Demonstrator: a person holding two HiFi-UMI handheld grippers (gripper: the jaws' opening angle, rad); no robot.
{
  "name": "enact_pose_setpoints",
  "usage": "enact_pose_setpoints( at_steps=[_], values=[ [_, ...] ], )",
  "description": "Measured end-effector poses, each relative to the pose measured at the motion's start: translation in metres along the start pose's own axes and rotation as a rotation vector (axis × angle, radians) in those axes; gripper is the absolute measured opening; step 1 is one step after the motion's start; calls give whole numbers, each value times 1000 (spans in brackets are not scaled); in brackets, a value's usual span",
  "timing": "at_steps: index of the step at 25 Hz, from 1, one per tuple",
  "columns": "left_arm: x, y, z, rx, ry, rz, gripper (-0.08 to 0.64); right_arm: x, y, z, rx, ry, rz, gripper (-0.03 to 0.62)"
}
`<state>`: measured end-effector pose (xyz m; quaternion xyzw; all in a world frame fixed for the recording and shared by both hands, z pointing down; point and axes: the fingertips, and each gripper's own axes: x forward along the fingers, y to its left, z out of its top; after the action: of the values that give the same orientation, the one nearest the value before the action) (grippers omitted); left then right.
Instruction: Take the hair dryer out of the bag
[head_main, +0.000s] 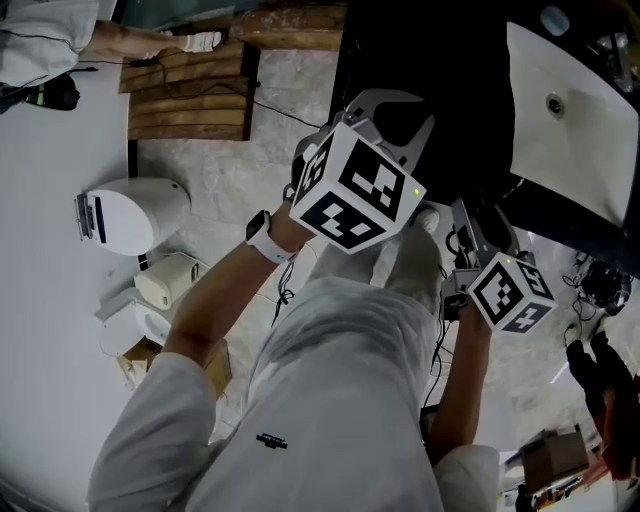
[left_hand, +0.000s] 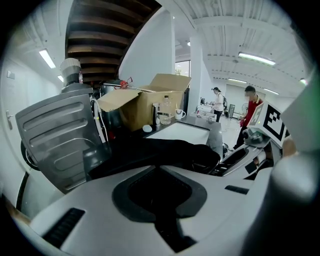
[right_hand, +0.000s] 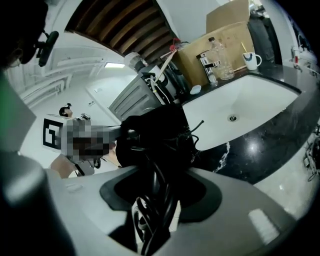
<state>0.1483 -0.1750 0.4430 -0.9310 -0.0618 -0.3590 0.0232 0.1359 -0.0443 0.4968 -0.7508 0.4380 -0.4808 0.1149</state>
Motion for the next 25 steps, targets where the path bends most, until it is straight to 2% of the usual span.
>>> enact_pose_setpoints(
  at_steps=[12, 18, 25],
  values=[
    [-8, 3, 0, -10, -6, 37, 26, -32, 8, -15, -18, 0, 100, 212],
    [-8, -1, -11, -99, -16, -2, 28, -47, 7, -25, 18, 11, 150, 212],
    [-8, -7, -18, -116, -22, -3, 28, -65, 17, -35, 55, 3, 228, 212]
  ],
)
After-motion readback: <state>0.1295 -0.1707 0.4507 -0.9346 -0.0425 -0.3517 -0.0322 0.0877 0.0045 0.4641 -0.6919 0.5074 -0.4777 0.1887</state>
